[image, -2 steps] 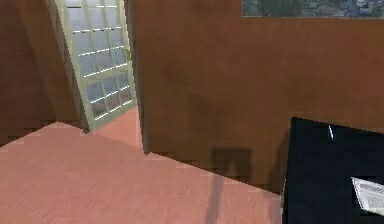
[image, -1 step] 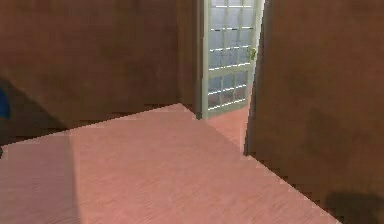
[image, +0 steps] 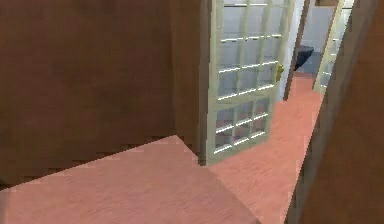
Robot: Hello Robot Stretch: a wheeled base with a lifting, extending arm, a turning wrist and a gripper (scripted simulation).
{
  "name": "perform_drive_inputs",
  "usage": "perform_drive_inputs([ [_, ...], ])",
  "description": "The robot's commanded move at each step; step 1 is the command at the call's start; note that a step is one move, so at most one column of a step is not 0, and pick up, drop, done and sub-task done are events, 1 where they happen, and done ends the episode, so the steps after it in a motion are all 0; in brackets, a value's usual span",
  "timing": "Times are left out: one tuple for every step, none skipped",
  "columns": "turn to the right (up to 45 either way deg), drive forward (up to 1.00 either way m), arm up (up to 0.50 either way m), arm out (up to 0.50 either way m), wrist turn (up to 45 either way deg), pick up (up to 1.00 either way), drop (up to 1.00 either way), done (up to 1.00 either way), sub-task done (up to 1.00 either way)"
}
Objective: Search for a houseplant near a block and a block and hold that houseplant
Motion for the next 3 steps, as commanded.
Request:
perform_drive_inputs([
  [0.0,1.00,0.00,0.00,0.0,0.00,0.00,0.00,0.00],
  [-15.0,0.00,0.00,0.00,0.0,0.00,0.00,0.00,0.00],
  [0.0,0.10,0.00,0.00,0.0,0.00,0.00,0.00,0.00],
])
